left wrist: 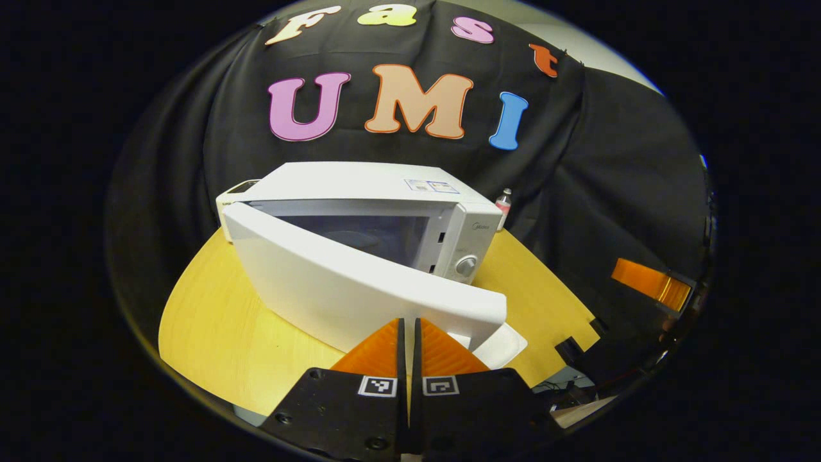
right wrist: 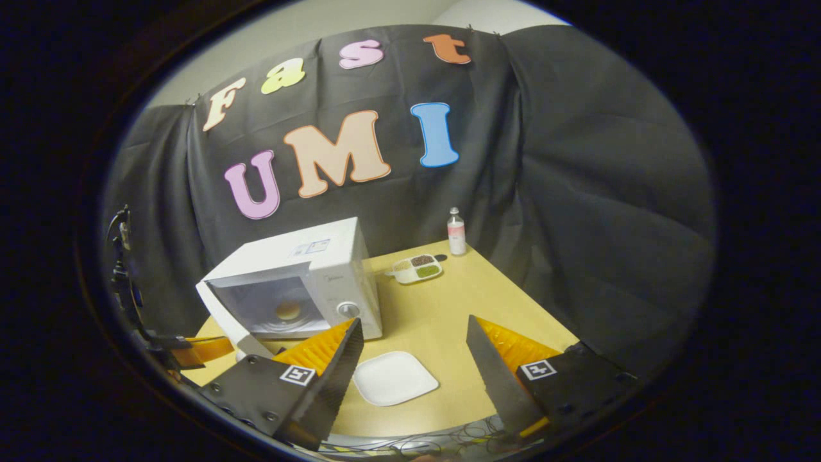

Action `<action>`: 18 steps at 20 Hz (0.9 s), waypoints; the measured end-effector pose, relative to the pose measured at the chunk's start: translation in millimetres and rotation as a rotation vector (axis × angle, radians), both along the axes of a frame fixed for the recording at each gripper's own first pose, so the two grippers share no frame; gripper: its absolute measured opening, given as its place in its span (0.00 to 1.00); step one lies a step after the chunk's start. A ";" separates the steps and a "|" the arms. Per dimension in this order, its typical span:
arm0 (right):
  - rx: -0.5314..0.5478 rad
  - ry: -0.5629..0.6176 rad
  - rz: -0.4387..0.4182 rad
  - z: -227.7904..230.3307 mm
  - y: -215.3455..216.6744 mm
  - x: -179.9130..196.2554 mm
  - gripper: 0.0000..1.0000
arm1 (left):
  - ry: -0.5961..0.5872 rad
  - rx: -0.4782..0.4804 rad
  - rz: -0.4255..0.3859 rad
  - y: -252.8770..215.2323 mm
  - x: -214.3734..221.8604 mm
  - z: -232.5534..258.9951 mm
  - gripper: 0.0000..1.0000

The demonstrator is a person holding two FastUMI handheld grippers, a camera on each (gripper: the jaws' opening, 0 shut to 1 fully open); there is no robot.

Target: Open the microwave oven with the left hand, put the food in, and close the microwave oven.

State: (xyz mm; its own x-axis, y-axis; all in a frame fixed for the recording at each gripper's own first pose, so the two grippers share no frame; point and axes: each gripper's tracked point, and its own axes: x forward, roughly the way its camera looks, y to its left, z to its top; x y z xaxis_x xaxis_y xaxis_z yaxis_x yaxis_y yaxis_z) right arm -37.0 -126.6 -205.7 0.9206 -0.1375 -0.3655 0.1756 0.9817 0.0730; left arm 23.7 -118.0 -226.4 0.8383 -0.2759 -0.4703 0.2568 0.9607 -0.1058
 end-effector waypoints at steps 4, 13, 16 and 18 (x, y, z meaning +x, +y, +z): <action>-0.008 0.000 0.001 1.4 -14.6 8.2 1.00 | -0.028 -0.014 0.008 -22.9 21.6 3.7 0.01; -0.037 -0.039 0.054 9.7 -19.1 21.6 0.92 | -0.034 -0.052 0.072 -36.6 67.7 -2.5 0.00; -0.027 -0.039 0.050 9.9 -22.8 24.1 0.92 | -0.040 -0.046 0.083 -40.4 82.0 -3.6 0.01; -0.018 -0.042 0.044 10.0 -25.7 26.7 0.92 | -0.048 -0.036 0.086 -43.0 91.2 -3.5 0.00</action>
State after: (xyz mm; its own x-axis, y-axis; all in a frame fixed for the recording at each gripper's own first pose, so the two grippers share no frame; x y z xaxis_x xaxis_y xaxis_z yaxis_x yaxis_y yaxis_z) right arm -10.4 -152.2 -195.6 0.9403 -0.1022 -0.3246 0.1290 0.9897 0.0620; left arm 114.9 -161.0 -229.9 0.8809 -0.2180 -0.4200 0.1793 0.9752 -0.1301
